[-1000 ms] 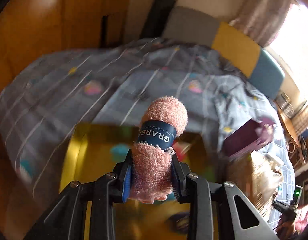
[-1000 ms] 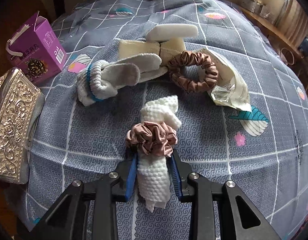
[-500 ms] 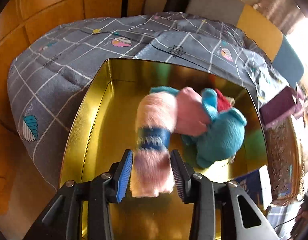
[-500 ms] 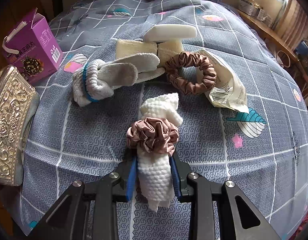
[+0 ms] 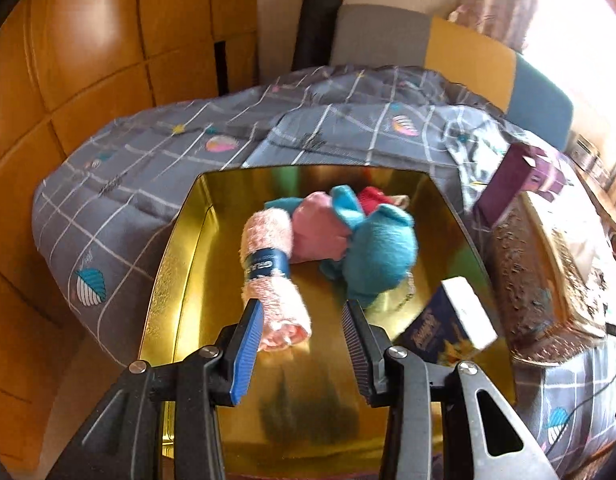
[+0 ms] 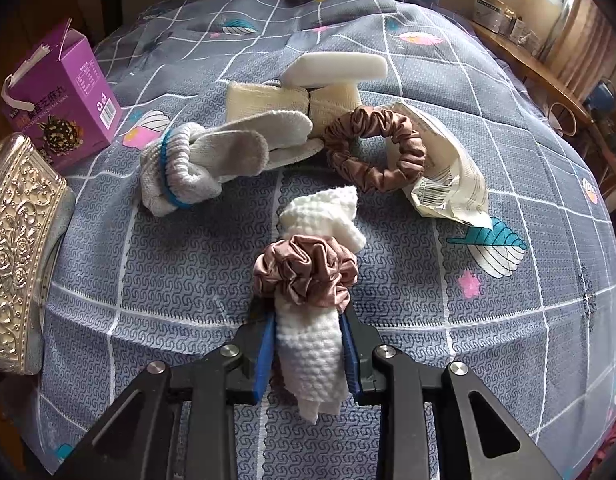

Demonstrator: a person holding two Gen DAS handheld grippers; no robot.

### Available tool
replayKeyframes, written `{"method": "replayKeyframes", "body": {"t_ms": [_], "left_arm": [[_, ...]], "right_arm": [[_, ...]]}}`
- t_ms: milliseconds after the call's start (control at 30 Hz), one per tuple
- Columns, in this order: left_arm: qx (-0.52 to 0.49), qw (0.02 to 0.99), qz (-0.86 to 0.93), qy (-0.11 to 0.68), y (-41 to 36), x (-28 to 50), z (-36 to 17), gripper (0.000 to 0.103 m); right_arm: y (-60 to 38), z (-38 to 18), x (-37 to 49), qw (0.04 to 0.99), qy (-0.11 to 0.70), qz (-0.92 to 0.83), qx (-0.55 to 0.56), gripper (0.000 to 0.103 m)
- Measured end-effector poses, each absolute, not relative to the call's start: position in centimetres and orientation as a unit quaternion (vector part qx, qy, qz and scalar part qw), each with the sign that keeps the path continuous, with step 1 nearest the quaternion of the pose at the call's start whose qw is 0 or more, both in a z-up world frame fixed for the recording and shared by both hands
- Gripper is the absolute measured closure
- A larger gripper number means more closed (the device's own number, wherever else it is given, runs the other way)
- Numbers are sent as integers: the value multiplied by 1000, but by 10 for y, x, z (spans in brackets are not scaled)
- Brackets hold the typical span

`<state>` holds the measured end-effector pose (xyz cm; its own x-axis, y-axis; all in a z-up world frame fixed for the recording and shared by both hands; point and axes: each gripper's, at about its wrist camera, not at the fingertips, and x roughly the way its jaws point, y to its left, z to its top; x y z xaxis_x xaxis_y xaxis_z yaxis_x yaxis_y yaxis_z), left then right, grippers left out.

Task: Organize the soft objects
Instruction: 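Carry the white waffle cloth with brown scrunchie over the gold tray with the right gripper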

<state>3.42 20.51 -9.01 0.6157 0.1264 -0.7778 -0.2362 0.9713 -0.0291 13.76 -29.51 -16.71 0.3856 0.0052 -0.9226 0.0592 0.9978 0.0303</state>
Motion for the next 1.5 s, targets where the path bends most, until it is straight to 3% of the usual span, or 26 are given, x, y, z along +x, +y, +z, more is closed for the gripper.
{"method": "replayKeyframes", "body": {"t_ms": [267, 567, 867, 1100, 1500], "left_arm": [[-39, 912, 64, 402, 188, 24, -77, 62], [-18, 920, 34, 389, 174, 16, -73, 62], [-8, 923, 12, 385, 167, 8, -74, 62], [-8, 923, 13, 384, 169, 5, -76, 62], [-31, 920, 41, 389, 192, -1, -78, 62]], "right_arm": [[-319, -149, 141, 836, 543, -43, 65, 76], [-312, -94, 192, 850, 521, -40, 65, 76], [-222, -4, 247, 886, 462, 29, 21, 76], [-101, 49, 218, 898, 398, 184, -33, 76], [53, 5, 138, 827, 418, 365, -94, 76]]}}
